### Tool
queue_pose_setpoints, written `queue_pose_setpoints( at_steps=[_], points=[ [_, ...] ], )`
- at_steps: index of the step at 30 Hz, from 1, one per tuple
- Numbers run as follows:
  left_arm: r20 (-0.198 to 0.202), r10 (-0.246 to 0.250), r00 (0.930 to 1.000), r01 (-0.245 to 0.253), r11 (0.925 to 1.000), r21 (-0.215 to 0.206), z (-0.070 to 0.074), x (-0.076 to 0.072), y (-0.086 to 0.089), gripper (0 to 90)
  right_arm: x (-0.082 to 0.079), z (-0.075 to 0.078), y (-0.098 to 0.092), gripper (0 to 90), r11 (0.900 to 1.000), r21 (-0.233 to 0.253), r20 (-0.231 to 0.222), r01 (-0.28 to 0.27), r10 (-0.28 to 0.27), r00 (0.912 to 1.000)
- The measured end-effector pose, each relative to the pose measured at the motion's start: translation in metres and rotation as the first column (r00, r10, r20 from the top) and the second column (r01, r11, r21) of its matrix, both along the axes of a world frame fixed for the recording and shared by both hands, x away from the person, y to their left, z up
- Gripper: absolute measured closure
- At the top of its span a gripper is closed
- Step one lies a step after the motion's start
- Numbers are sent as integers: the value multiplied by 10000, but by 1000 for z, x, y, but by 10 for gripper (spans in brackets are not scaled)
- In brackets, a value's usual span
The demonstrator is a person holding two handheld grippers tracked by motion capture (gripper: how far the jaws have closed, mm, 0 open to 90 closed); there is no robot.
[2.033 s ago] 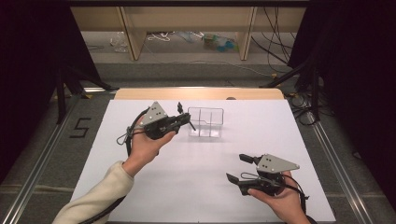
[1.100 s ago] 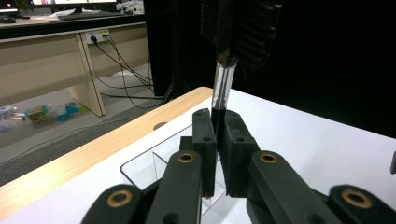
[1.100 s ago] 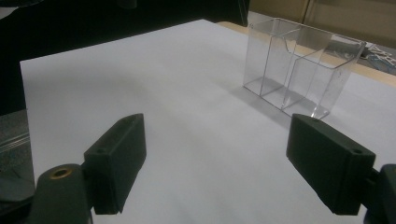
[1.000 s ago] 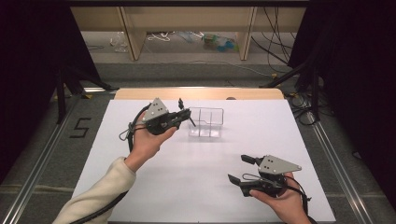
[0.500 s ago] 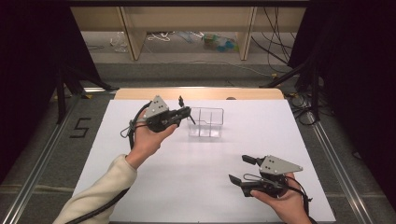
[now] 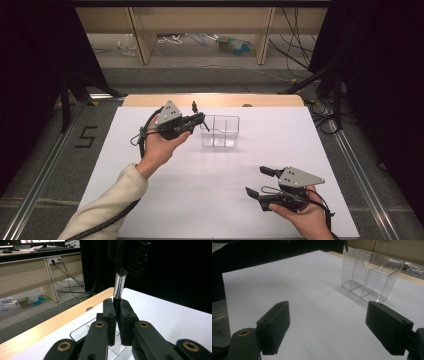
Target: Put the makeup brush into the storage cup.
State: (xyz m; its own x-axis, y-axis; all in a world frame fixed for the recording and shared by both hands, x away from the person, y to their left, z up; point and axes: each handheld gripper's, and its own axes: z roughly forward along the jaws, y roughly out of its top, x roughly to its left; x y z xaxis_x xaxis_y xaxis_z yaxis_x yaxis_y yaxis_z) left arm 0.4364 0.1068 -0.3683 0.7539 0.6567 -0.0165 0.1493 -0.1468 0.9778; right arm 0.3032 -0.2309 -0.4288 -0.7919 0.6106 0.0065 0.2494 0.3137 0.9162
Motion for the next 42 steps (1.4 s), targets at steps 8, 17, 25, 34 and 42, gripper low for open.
queue_pose_setpoints(
  at_steps=[8, 17, 25, 34, 42],
  points=[
    [-3, 31, 10000, -31, 10000, -3, 1, 2, -1, 852, 1, -1, 1, 208, 9998, 189, 14, -53, 53, 10000],
    [70, 65, 10000, -65, 10000, 2, 3, 4, -1, 852, 1, -1, 1, 207, 9998, 178, 26, -56, 55, 10000],
    [62, 113, 9999, -113, 9999, 55, 2, 6, -2, 853, 1, -1, 1, 207, 9999, 156, 29, -39, 39, 10000],
    [71, 168, 9998, -168, 9998, 49, 2, 8, -2, 853, 1, -1, 1, 207, 9999, 161, 32, -40, 39, 10000],
    [121, 189, 9997, -190, 9998, 92, 2, 9, -2, 852, 1, -1, 1, 206, 9998, 171, 1, -46, 46, 10000]
  ],
)
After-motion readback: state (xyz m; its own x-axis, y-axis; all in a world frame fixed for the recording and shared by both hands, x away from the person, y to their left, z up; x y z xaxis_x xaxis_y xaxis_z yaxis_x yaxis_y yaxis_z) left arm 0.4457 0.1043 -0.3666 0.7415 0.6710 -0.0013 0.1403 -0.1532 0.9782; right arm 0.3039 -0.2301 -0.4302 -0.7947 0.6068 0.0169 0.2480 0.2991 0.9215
